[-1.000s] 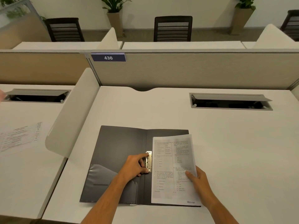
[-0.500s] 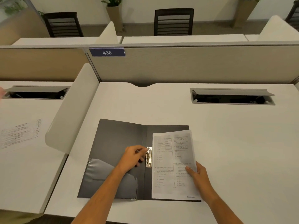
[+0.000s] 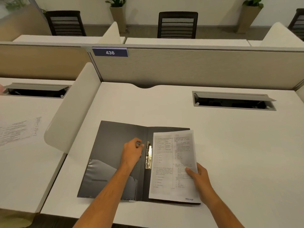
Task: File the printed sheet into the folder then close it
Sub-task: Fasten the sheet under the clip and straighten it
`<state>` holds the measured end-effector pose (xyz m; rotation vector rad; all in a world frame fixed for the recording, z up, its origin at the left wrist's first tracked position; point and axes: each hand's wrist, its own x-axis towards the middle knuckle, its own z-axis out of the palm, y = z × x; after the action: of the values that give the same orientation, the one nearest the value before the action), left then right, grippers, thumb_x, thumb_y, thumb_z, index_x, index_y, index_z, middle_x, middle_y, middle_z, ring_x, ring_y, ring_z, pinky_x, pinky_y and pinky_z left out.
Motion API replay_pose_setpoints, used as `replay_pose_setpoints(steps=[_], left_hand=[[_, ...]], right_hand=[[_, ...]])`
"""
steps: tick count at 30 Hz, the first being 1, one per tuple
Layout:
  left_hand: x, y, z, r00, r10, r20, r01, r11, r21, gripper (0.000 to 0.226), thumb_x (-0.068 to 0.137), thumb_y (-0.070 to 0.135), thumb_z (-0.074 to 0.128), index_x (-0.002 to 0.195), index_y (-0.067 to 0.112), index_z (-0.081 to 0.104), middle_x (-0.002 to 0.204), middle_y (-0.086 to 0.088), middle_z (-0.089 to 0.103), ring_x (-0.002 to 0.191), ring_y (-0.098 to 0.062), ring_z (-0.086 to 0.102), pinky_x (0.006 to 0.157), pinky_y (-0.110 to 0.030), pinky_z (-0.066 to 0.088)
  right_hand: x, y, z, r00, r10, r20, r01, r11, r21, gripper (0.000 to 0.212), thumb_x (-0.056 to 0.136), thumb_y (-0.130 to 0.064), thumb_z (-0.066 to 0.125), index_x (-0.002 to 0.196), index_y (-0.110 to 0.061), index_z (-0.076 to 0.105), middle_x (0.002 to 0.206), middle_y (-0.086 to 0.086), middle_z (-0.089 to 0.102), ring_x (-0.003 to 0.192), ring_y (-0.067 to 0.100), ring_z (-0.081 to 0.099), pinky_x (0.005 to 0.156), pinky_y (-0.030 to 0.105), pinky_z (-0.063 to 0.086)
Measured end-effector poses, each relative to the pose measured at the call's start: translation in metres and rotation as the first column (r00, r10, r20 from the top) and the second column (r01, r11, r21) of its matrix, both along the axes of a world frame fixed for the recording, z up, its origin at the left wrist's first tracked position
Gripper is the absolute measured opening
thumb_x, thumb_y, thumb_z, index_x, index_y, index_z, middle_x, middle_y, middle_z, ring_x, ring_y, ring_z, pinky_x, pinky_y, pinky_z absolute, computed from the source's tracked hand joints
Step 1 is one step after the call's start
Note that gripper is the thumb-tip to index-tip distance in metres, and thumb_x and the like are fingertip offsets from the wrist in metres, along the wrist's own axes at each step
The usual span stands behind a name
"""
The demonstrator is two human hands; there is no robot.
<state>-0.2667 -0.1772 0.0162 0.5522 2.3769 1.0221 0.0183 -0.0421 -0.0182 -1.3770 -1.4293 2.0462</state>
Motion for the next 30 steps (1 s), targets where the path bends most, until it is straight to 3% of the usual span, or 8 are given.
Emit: replay_pose_setpoints(steps=[4, 9, 13, 15, 20, 24, 28, 30], left_hand=[[0.026, -0.036, -0.013, 1.0, 0.019, 0.02, -0.019, 1.0, -0.004, 0.012, 0.103, 0.02, 0.072, 0.114, 0.019, 0.077, 0.086, 0.003, 0.077, 0.075, -0.017, 0.077, 0.076, -0.044, 0.071], [0.075, -0.075, -0.033, 1.0, -0.023, -0.008, 0.023, 0.998, -0.059, 0.038, 0.1, 0.024, 0.077, 0.137, 0.023, 0.068, 0.11, 0.011, 0.074, 0.09, -0.008, 0.072, 0.086, -0.026, 0.064], [0.1, -0.088, -0.038, 0.995, -0.097, -0.02, 0.093, 0.985, -0.145, 0.061, 0.102, 0.038, 0.072, 0.157, 0.024, 0.05, 0.147, 0.003, 0.06, 0.136, -0.019, 0.058, 0.114, -0.045, 0.056], [0.104, -0.09, -0.038, 0.992, -0.124, -0.015, 0.12, 0.98, -0.161, 0.06, 0.104, 0.043, 0.067, 0.159, 0.026, 0.047, 0.152, 0.002, 0.056, 0.144, -0.022, 0.051, 0.119, -0.05, 0.051], [0.104, -0.089, -0.04, 0.992, -0.127, -0.012, 0.124, 0.985, -0.118, 0.051, 0.107, 0.046, 0.06, 0.155, 0.036, 0.047, 0.147, 0.005, 0.057, 0.138, -0.017, 0.055, 0.117, -0.046, 0.053], [0.104, -0.09, -0.047, 0.975, -0.221, -0.036, 0.214, 0.965, -0.149, 0.069, 0.1, 0.059, 0.063, 0.16, 0.038, 0.038, 0.152, 0.01, 0.052, 0.143, -0.014, 0.046, 0.122, -0.049, 0.047], [0.114, -0.086, -0.054, 0.94, -0.307, -0.147, 0.264, 0.931, -0.252, 0.093, 0.083, 0.075, 0.068, 0.16, 0.04, 0.029, 0.156, 0.014, 0.045, 0.139, -0.013, 0.041, 0.121, -0.041, 0.044], [0.118, -0.084, -0.058, 0.91, -0.362, -0.202, 0.287, 0.902, -0.324, 0.105, 0.076, 0.082, 0.065, 0.162, 0.036, 0.026, 0.157, 0.013, 0.041, 0.135, -0.013, 0.04, 0.119, -0.036, 0.044]], right_hand=[[-0.006, 0.005, 0.004, 1.0, 0.015, 0.001, -0.015, 1.0, -0.018, 0.028, 0.106, -0.011, 0.07, 0.133, -0.018, 0.072, 0.119, 0.011, 0.086, 0.104, 0.035, 0.085, 0.092, 0.061, 0.068], [-0.009, 0.01, 0.002, 1.0, 0.018, 0.018, -0.017, 0.998, -0.053, 0.03, 0.105, -0.011, 0.07, 0.133, -0.019, 0.071, 0.118, 0.01, 0.086, 0.102, 0.035, 0.085, 0.089, 0.058, 0.069], [-0.015, 0.009, 0.004, 0.999, -0.005, 0.039, 0.008, 0.998, -0.07, 0.028, 0.105, -0.011, 0.071, 0.131, -0.021, 0.071, 0.117, 0.01, 0.086, 0.098, 0.033, 0.086, 0.082, 0.054, 0.071], [-0.019, 0.008, 0.005, 0.999, 0.006, 0.052, -0.003, 0.998, -0.06, 0.032, 0.105, -0.011, 0.071, 0.136, -0.019, 0.069, 0.121, 0.012, 0.085, 0.1, 0.036, 0.085, 0.086, 0.06, 0.069], [-0.03, 0.005, 0.009, 0.996, 0.039, 0.086, -0.037, 0.999, -0.03, 0.033, 0.105, -0.013, 0.071, 0.138, -0.018, 0.068, 0.121, 0.012, 0.083, 0.098, 0.037, 0.085, 0.086, 0.063, 0.068], [-0.037, -0.001, 0.005, 0.989, 0.04, 0.142, -0.05, 0.996, 0.068, 0.034, 0.106, -0.016, 0.07, 0.14, -0.02, 0.065, 0.128, 0.01, 0.079, 0.103, 0.037, 0.082, 0.09, 0.062, 0.068], [-0.044, -0.014, -0.003, 0.925, 0.03, 0.379, -0.171, 0.924, 0.343, 0.036, 0.103, -0.025, 0.074, 0.136, -0.025, 0.058, 0.133, 0.008, 0.073, 0.1, 0.029, 0.076, 0.088, 0.051, 0.069], [-0.046, -0.018, -0.006, 0.888, 0.006, 0.459, -0.218, 0.886, 0.41, 0.046, 0.099, -0.027, 0.079, 0.136, -0.024, 0.051, 0.134, 0.006, 0.069, 0.1, 0.025, 0.07, 0.085, 0.046, 0.068]])
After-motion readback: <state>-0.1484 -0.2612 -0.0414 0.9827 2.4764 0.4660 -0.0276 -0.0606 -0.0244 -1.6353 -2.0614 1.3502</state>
